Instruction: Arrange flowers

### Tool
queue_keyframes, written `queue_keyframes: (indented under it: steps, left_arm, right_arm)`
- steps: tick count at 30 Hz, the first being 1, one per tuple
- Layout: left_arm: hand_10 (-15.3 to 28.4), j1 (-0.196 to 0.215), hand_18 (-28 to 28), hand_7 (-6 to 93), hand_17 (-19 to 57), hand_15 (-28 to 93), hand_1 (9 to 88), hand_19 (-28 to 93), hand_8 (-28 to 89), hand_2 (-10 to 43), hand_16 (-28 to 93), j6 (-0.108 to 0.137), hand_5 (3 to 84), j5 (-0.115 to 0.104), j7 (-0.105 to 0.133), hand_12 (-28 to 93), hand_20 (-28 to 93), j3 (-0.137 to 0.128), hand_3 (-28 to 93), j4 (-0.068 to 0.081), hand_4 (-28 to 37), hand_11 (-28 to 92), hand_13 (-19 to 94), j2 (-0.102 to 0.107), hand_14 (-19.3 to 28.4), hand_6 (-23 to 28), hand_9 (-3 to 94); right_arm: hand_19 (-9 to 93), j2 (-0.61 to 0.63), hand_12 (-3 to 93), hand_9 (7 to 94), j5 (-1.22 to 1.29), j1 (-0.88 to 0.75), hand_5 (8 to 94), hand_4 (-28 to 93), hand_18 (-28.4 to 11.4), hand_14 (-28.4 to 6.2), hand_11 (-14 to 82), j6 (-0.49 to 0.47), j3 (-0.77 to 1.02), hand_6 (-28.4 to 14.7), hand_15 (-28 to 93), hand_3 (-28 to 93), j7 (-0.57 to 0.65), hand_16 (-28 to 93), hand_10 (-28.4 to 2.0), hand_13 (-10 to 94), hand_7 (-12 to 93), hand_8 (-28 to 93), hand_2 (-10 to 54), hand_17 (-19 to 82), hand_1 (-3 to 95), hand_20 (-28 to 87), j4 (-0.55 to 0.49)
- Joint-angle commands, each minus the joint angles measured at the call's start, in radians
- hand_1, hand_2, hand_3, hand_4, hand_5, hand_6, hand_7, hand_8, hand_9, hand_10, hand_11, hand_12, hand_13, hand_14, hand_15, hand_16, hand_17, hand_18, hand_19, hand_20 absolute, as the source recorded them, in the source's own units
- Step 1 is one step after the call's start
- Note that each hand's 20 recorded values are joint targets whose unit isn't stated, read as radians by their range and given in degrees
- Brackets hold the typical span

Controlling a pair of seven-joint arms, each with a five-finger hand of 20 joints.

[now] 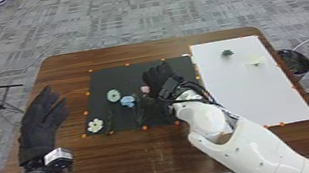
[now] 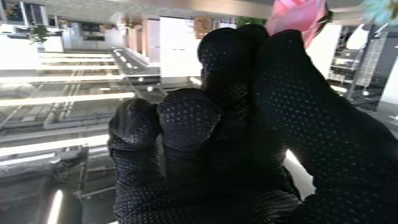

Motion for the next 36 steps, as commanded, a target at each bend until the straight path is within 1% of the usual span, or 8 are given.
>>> queue_keyframes:
  steps: [1,8,16,20,22,25,30,36]
  left_arm:
    - [11.7,-0.005,21.5,20.5,-11.4,20,24.4,45,-11,-1.2,4,-0.005,27.8,-0.004,0.000,17,6,0.002,68,0.003,-27.8,15,22,0.000,14.7,1.8,26.6]
    - [11.5,-0.005,21.4,20.4,-11.3,20,24.5,45,-11,-1.2,4,-0.009,27.8,-0.003,-0.001,17,6,0.000,68,0.004,-27.9,15,22,-0.002,14.8,1.8,26.5]
    - [11.5,0.003,21.4,20.4,-11.4,20,24.5,45,-11,-1.2,4,-0.003,27.8,0.000,-0.001,17,6,-0.004,68,-0.003,-27.8,15,22,-0.009,14.7,1.8,26.6]
    - [11.5,0.010,21.5,20.4,-11.4,20,24.4,45,-11,-1.2,4,-0.002,27.8,-0.001,0.000,17,6,-0.007,68,-0.006,-27.8,15,22,-0.011,14.7,1.8,26.5]
    - [11.5,0.012,21.4,20.3,-11.4,20,24.4,45,-11,-1.2,4,0.001,27.8,-0.001,0.001,17,6,-0.007,68,-0.006,-27.8,15,22,-0.013,14.7,1.8,26.5]
    - [11.6,0.022,21.5,20.2,-11.3,20,24.4,45,-11,-1.2,4,0.005,28.0,-0.002,0.002,17,6,-0.013,68,-0.012,-27.8,15,23,-0.014,14.8,1.8,26.7]
    - [11.6,0.031,21.5,20.1,-11.4,20,24.4,45,-11,-1.2,4,0.004,27.9,-0.002,0.004,16,6,-0.016,68,-0.014,-27.8,15,22,-0.020,14.8,1.8,26.6]
    - [11.6,0.044,21.5,20.1,-11.4,20,24.4,45,-11,-1.1,4,-0.002,27.7,-0.001,0.004,16,6,-0.027,68,-0.020,-27.8,15,22,-0.026,14.7,1.8,26.6]
  right_arm:
    - [92,-0.028,53.4,77.9,-0.029,-0.017,67.9,-28,-19.7,-8.2,30.9,0.000,-0.001,0.8,77,82,-0.020,37,-6.8,66,51,6,-9.5,33,49.3,54,0.017]
    - [92,-0.035,52.4,75.7,-0.022,-0.023,65.8,-28,-19.7,-8.4,31.2,-0.001,0.006,1.1,77,78,-0.016,38,-7.0,65,51,7,-9.5,32,44.9,55,0.007]
    - [91,-0.014,35.8,69.0,0.009,-0.022,63.7,-28,-19.8,-9.0,46.7,0.007,0.038,0.8,78,75,-0.011,38,-9.9,63,49,8,-9.5,31,37.6,56,-0.022]
    - [91,0.044,33.8,64.8,0.010,-0.011,60.4,-28,-19.8,-9.7,48.0,-0.015,0.087,0.0,78,78,0.020,38,-11.0,61,46,7,-9.5,31,34.8,56,-0.040]
    - [91,0.083,31.9,60.3,0.007,-0.010,57.2,-28,-20.0,-10.1,48.3,-0.042,0.126,-0.5,78,81,0.042,37,-11.7,59,45,-1,-9.5,30,33.5,56,-0.035]
    - [90,0.145,29.8,53.9,0.014,-0.020,51.4,-28,-20.0,-10.7,46.0,-0.082,0.194,-1.5,77,84,0.089,35,-12.6,55,44,-17,-9.5,28,32.2,56,-0.018]
    - [88,0.244,26.4,45.7,-0.008,-0.027,43.7,-28,-20.8,-11.8,39.0,-0.175,0.290,-4.2,77,85,0.142,31,-13.8,51,39,-16,-9.5,26,31.0,56,0.044]
    - [87,0.327,24.8,36.9,-0.038,-0.043,34.2,-28,-21.0,-12.6,32.8,-0.209,0.366,-7.2,77,86,0.170,28,-15.3,47,33,-15,-9.5,25,29.7,55,0.089]
